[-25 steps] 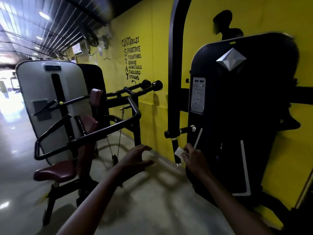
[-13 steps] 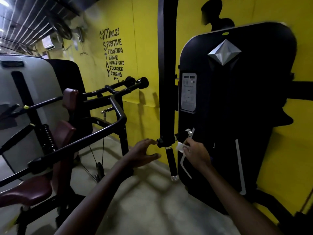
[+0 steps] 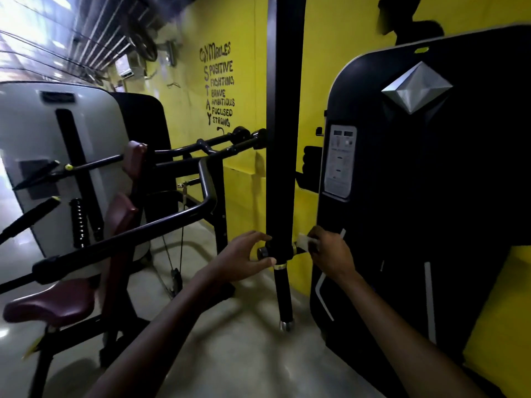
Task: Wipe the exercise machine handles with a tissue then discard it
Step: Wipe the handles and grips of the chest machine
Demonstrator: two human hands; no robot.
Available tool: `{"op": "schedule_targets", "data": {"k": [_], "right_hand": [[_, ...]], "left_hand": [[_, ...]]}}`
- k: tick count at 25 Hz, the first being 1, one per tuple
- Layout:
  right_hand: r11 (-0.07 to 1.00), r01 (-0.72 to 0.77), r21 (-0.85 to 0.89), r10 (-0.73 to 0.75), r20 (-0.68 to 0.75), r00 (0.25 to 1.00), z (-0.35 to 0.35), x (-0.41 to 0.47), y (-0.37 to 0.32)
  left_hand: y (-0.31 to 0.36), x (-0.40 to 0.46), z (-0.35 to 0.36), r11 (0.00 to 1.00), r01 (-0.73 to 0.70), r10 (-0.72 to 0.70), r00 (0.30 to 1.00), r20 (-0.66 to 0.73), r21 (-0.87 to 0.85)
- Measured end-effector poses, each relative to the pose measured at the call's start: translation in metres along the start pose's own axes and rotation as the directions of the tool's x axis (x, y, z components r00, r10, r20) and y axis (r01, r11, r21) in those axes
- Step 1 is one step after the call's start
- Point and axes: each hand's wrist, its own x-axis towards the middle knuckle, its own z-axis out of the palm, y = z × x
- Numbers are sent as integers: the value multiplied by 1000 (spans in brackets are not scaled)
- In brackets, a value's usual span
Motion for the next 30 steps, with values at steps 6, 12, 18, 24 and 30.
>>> {"op": "schedule_targets", "data": {"k": [6, 12, 18, 24, 30], "right_hand": [[990, 141, -15, -142, -38, 989, -5, 29, 39], [954, 291, -71, -295, -58, 954, 14, 30, 35], [889, 459, -2, -457, 72, 886, 40, 28, 45], [872, 483, 86, -490, 196, 850, 51, 26, 50], [825, 557, 98, -557, 314, 769, 32, 38, 60]], "left_hand": [[21, 18, 29, 999, 24, -20, 986, -165, 26], [30, 41, 24, 874, 6, 110, 972, -209, 485], [24, 64, 20, 602, 103, 117, 969, -215, 792], [14, 69, 25, 499, 114, 152, 964, -216, 859], [10, 71, 25, 488, 105, 162, 964, -209, 867]]}}
